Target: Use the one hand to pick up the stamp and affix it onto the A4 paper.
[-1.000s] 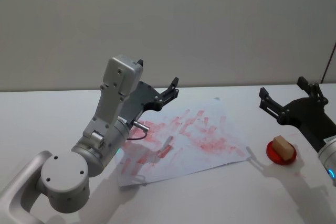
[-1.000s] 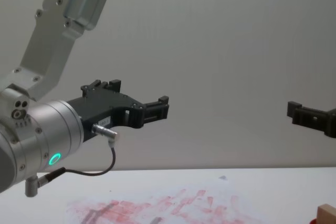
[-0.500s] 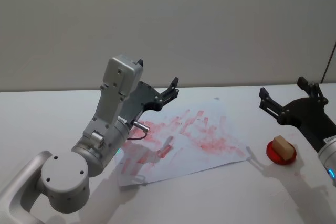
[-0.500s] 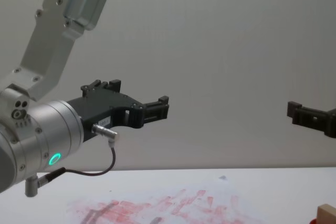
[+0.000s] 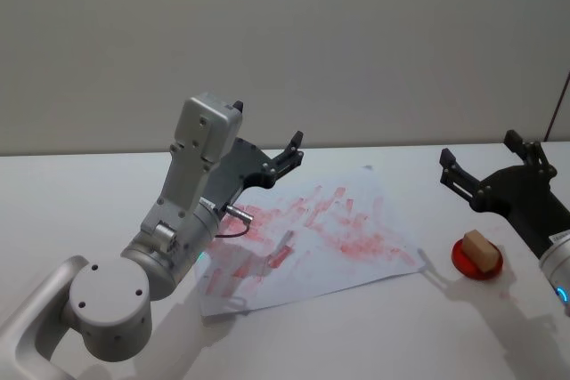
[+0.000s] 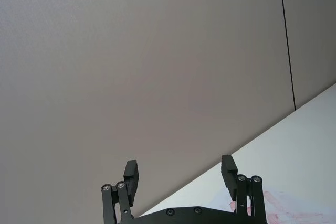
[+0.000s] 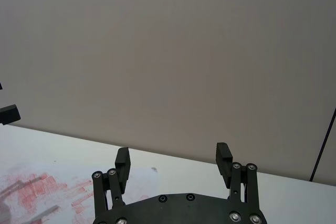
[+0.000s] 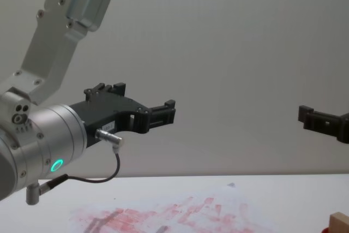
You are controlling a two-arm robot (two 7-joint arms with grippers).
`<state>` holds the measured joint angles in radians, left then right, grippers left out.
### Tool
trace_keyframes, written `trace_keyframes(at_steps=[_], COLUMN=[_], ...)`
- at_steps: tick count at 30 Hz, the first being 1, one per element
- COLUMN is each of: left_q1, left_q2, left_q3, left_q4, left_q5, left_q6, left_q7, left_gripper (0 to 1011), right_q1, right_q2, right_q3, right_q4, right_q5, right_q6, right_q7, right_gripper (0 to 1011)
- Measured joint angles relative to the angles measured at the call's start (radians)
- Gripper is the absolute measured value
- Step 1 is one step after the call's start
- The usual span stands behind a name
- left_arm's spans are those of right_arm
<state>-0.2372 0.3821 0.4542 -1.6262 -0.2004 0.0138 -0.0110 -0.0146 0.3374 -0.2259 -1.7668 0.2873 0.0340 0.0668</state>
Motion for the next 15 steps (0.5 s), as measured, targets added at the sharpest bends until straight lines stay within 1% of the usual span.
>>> trace_keyframes(at_steps=[9, 15], left_q1=[0.0, 0.0], left_q2=[0.0, 0.0], left_q3=[0.0, 0.0], left_q4=[0.0, 0.0], left_q5=[0.0, 0.0], left_q6=[0.0, 0.0], left_q7=[0.0, 0.0], left_gripper=[1001, 1001], right_q1=[-0.007, -0.037], right_q2=[0.0, 0.005], right_q3=[0.0, -0.001], right_q4=[-0.005, -0.036], right_q5=[-0.005, -0.016], right_q6=[0.002, 0.021], right_q7=[-0.009, -0.053], right_gripper=[1001, 1001])
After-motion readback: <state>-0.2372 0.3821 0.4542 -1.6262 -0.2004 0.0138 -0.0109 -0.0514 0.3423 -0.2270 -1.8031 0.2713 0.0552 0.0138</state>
